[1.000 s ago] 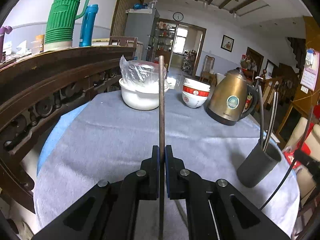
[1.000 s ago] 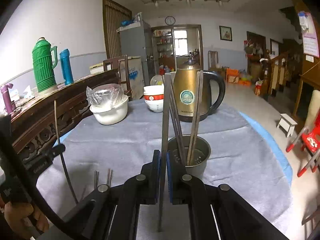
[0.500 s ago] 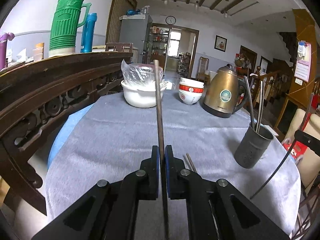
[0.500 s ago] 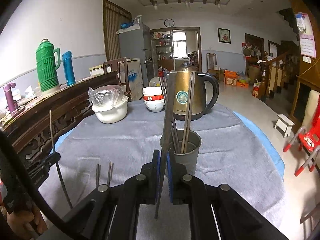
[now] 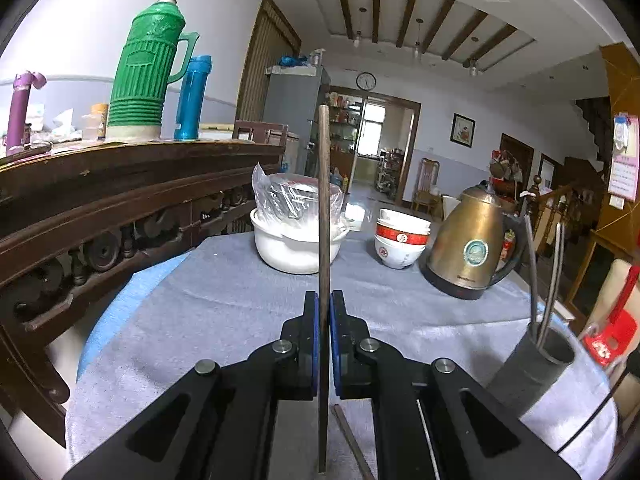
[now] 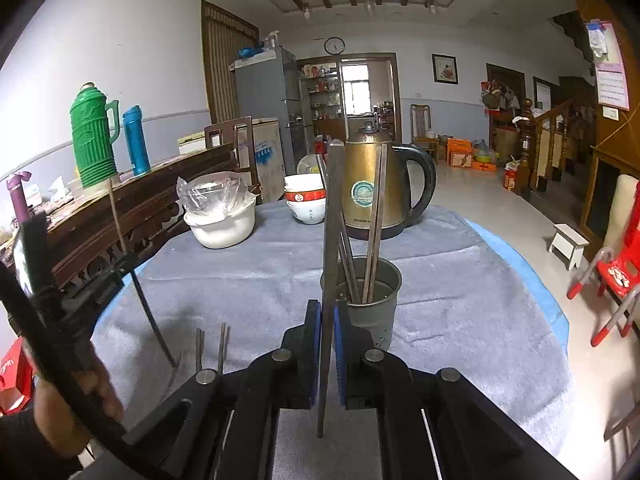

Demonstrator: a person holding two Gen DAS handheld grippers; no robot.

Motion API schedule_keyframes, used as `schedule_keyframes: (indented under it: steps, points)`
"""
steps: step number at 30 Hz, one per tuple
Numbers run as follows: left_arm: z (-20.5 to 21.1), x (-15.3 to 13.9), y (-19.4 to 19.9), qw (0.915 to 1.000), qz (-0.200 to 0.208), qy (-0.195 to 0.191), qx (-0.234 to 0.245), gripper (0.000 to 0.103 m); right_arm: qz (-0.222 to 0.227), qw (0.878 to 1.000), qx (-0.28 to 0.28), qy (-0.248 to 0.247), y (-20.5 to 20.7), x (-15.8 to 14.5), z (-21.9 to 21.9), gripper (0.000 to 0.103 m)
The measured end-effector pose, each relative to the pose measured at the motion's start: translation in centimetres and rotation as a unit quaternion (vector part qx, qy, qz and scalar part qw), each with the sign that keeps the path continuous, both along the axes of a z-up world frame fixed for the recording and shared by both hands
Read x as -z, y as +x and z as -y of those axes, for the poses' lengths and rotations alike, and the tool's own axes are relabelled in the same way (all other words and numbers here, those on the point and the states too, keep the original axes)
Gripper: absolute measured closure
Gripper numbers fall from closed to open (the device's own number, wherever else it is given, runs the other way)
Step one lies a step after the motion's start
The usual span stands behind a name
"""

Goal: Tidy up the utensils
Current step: 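Carry both upright chopsticks over the grey perforated holder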

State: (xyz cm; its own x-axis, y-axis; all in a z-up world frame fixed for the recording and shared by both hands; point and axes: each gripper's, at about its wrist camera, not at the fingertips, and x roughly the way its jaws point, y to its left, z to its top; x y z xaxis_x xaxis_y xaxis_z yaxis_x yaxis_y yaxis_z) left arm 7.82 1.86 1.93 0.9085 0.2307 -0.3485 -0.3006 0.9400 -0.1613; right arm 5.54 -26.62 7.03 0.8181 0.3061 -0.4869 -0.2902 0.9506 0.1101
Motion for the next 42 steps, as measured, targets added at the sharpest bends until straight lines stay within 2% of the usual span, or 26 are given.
schedule_keyframes:
  steps: [4, 13, 23, 29, 36, 42]
  points:
    - [0.0, 0.9, -0.9, 1.0000, 0.002, 0.004, -0.006, 0.097, -0.001, 1.000, -0.001, 0.002, 0.1, 0.0, 0.0, 0.096]
    - [-0.3, 0.3, -3.8, 0.9999, 0.000, -0.002, 0.014, 0.096, -0.001, 1.000, -0.003, 0.004, -0.4, 0.1, 0.0, 0.096]
    - [-0.5, -0.2, -5.7, 0.9984, -0.016, -0.032, 0.044, 0.097, -0.008, 1.000, 0.001, 0.022, -0.7, 0.2, 1.0, 0.096]
    - [-0.8, -1.7, -5.9, 0.9970, -0.003, -0.056, 0.054, 0.097, -0.007, 0.999, 0.017, 0.047, -0.4, -0.5, 2.6, 0.097]
    - [-0.4, -5.5, -5.4, 0.9884, 0.019, -0.112, 0.101, 0.097, 0.009, 0.996, 0.038, 0.083, -0.5, -3.0, 5.7, 0.097]
    - [3.0, -9.1, -1.8, 0.9726, 0.029, -0.150, 0.175, 0.097, 0.046, 0.991, 0.043, 0.118, 0.7, -7.2, 7.9, 0.097]
